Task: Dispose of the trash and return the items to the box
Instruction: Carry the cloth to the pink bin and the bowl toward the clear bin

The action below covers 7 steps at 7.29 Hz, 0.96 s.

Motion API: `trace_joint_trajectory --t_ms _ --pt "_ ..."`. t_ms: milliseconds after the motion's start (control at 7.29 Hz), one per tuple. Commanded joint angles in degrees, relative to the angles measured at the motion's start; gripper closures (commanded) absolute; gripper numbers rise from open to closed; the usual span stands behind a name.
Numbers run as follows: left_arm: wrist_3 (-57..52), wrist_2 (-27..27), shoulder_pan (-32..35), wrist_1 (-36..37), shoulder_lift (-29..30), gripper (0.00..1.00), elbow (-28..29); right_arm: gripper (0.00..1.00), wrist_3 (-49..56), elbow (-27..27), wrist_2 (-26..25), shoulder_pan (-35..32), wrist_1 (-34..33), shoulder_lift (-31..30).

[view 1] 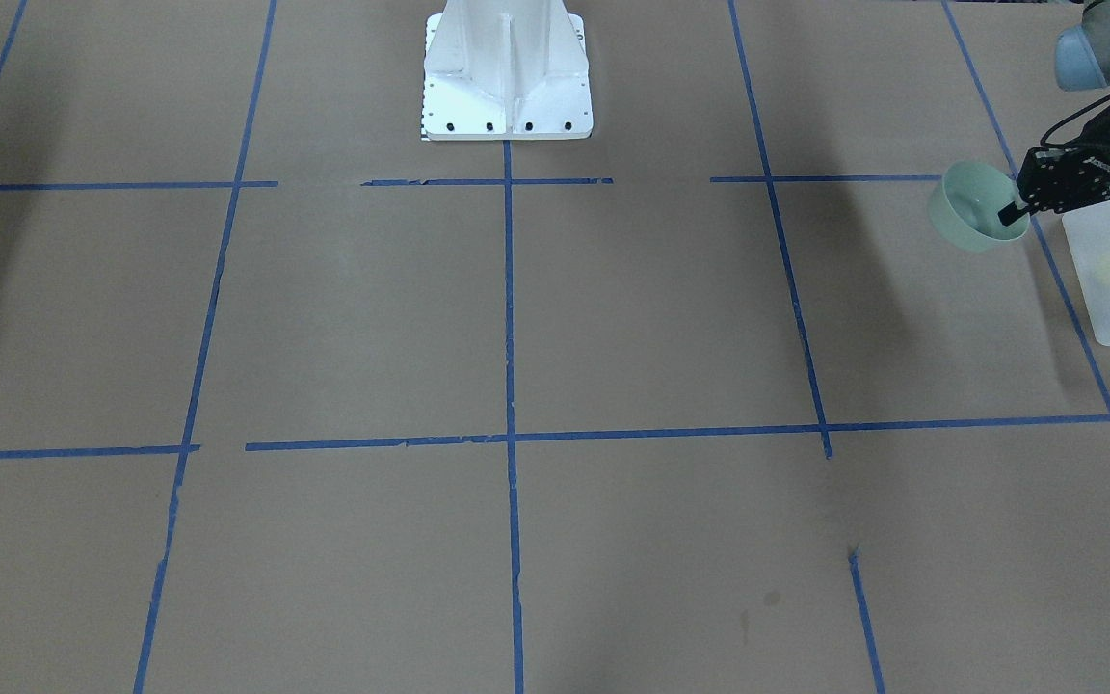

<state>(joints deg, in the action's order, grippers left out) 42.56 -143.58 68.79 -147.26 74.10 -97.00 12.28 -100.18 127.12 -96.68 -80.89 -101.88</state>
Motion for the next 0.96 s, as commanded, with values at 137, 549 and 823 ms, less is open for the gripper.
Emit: trace_joint_trajectory --t_ms 137,549,823 --pt "-15.4 -0.1 7.2 11.1 0.6 1.0 0.5 1.0 11.2 13.8 -1.2 -6.1 0.9 4.9" --pt "-34.1 0.9 17.7 28.5 3.2 1.0 0.8 0.0 9.9 13.3 -3.7 -6.2 0.8 4.1" --pt "-45.4 2.2 25.2 39.2 8.9 1.0 5.7 0.0 8.9 12.6 -2.8 -6.2 0.7 4.0"
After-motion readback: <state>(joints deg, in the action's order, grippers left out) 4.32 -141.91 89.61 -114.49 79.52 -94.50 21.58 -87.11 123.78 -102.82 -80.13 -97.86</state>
